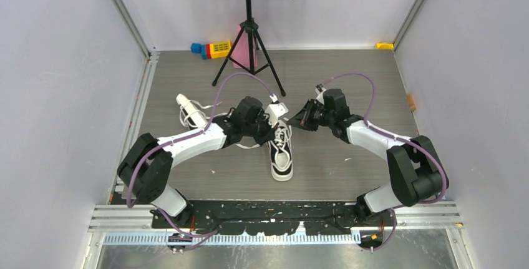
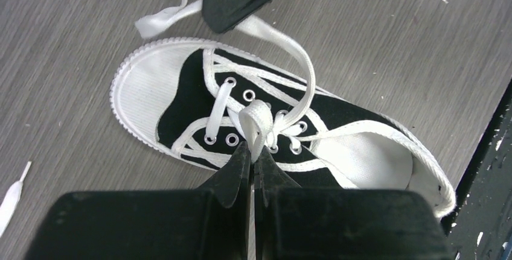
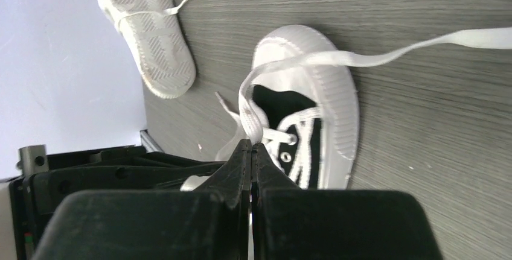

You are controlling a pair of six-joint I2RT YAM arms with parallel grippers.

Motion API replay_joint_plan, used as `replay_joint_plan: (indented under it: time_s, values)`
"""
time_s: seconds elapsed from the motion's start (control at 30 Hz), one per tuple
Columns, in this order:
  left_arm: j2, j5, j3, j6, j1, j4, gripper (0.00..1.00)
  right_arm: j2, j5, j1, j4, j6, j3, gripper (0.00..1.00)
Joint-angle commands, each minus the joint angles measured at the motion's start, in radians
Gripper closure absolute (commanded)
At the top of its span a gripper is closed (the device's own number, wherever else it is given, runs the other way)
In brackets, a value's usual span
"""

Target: Tie the shoes

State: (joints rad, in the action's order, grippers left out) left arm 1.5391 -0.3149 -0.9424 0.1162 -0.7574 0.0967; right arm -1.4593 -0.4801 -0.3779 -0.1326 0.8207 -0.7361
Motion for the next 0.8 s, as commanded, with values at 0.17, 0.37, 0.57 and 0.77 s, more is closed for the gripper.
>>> replay_joint_plan:
  time_s: [0.17, 0.37, 0.57, 0.77]
  values:
    - [-0.003, 0.136, -0.011, -0.11, -0.003, 0.089, 1.0, 0.078, 0.242, 0.022, 0.327, -0.121, -0.039, 1.0]
    - [0.006, 0.134, 0.021, -0.165, -0.015, 0.06, 1.0, 0.084, 0.435, 0.022, 0.457, -0.187, -0.017, 1.0]
    - [0.008, 0.163, 0.031, -0.155, -0.023, 0.068, 1.0, 0.064, 0.458, 0.022, 0.453, -0.193, -0.004, 1.0]
    - [0.003, 0.183, -0.016, -0.068, -0.043, 0.112, 1.0, 0.077, 0.196, 0.022, 0.306, -0.17, -0.018, 1.0]
